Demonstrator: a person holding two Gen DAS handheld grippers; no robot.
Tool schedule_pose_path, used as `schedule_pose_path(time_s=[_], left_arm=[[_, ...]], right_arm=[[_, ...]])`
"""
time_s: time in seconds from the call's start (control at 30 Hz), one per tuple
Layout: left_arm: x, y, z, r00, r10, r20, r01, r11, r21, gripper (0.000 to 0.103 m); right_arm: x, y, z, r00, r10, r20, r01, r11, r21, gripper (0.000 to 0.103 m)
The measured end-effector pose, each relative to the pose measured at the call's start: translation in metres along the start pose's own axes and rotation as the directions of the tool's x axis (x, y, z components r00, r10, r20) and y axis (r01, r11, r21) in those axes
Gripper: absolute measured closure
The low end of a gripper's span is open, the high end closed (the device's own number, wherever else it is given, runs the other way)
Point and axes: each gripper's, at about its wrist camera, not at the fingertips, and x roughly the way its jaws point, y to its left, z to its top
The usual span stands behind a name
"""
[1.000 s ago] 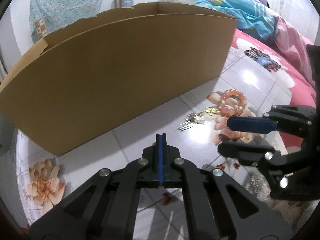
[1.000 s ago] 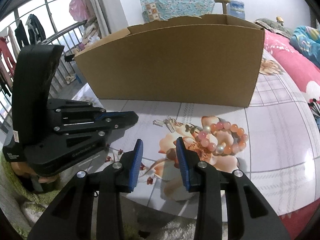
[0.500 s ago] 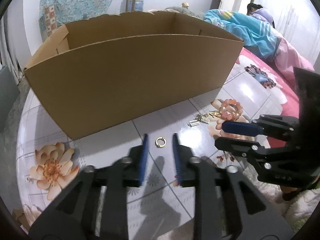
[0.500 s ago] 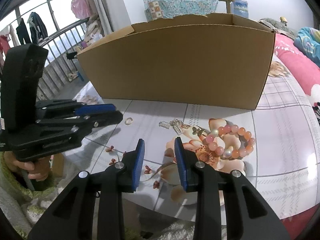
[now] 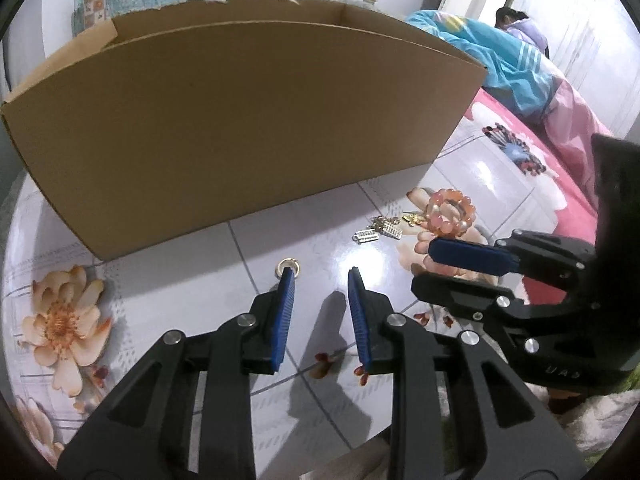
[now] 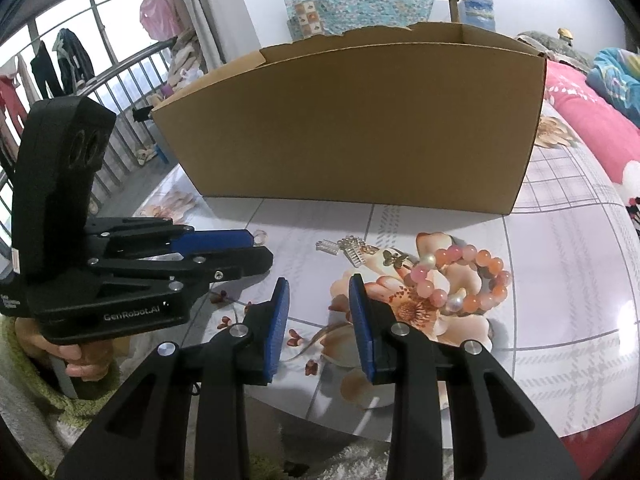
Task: Organize jewelry
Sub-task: 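Move the open left gripper around the small gold ring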
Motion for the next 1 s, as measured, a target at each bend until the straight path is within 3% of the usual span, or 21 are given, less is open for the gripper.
schedule_pose_path(time_s=[0.2, 0.27, 0.33, 0.4, 0.5, 0.87, 1.0], left_arm=[[-0.004, 0.005, 0.0, 0.992, -0.122, 0.015, 0.123, 0.991, -0.043, 0.077], [-0.01, 0.003, 0.001, 0.993, -0.114, 0.043, 0.115, 0.993, -0.021, 0.077], [-0.014, 0.003, 0.003, 0.996, -0.062, 0.057, 0.062, 0.998, 0.006, 0.077], [-0.011, 0.007, 0.006, 0.999, -0.008, 0.036, 0.007, 1.0, 0.014, 0.077], [-0.003, 0.013, 0.007, 1.0, 0.016, -0.003, -0.016, 1.0, 0.002, 0.077], [0.003, 0.001, 0.002, 0.995, -0.099, -0.007, 0.099, 0.995, -0.023, 0.077], [0.0, -0.006, 0.0, 0.994, -0.113, 0.004, 0.113, 0.994, 0.011, 0.077]], right_arm=[[0.0, -0.003, -0.001, 1.0, 0.007, -0.002, -0.007, 1.0, 0.009, 0.072], [0.0, -0.002, -0.001, 1.0, 0.008, -0.001, -0.008, 1.0, 0.009, 0.072], [0.0, -0.003, -0.001, 1.0, 0.01, -0.002, -0.01, 1.0, 0.009, 0.072], [0.0, -0.002, -0.002, 1.0, 0.013, -0.004, -0.013, 1.0, 0.009, 0.072], [0.001, -0.001, -0.001, 1.0, 0.016, -0.004, -0.016, 1.0, 0.007, 0.072], [-0.001, -0.006, -0.001, 1.0, 0.0, 0.003, 0.0, 1.0, 0.016, 0.072], [-0.001, -0.004, -0.003, 1.0, 0.002, 0.002, -0.002, 1.0, 0.017, 0.072]])
